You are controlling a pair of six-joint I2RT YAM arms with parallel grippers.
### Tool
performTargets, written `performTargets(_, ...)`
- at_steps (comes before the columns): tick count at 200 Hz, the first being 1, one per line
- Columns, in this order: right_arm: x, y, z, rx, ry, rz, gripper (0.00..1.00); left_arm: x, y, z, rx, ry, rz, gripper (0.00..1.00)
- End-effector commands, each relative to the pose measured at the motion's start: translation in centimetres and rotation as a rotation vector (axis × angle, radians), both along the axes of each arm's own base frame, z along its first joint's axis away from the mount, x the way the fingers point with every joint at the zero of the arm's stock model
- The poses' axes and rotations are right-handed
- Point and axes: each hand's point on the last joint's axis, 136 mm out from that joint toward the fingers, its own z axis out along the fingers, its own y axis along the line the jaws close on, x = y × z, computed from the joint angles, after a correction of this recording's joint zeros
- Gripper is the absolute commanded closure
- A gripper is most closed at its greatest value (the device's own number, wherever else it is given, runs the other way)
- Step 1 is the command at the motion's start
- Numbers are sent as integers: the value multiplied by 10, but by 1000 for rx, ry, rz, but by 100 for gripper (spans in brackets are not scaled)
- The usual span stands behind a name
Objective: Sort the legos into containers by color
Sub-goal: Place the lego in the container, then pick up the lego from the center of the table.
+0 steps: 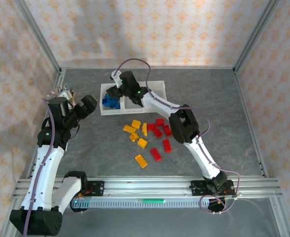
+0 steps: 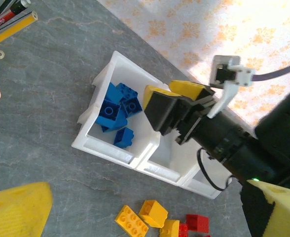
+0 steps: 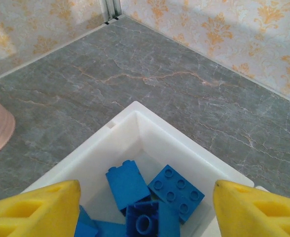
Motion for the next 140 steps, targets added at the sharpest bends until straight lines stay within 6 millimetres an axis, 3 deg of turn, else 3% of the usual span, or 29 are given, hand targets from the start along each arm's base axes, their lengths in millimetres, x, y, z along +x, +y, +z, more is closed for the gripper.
performTargets(1,-25,-18,87,87,-40,-6,27,1,-6,2,-26,-34,-14,1)
performTargets(35,-63,-63,95,109,16,-76,19,-3,-23,-13,-16,-5,-37,1)
performTargets(73,-100,-128,82,128,88,-251,10,-10,-48,-40,-50,33,-68,1)
performTargets(140,-166,-200,12,74,309,-404,3,-22,-81,-89,-72,90,-88,1)
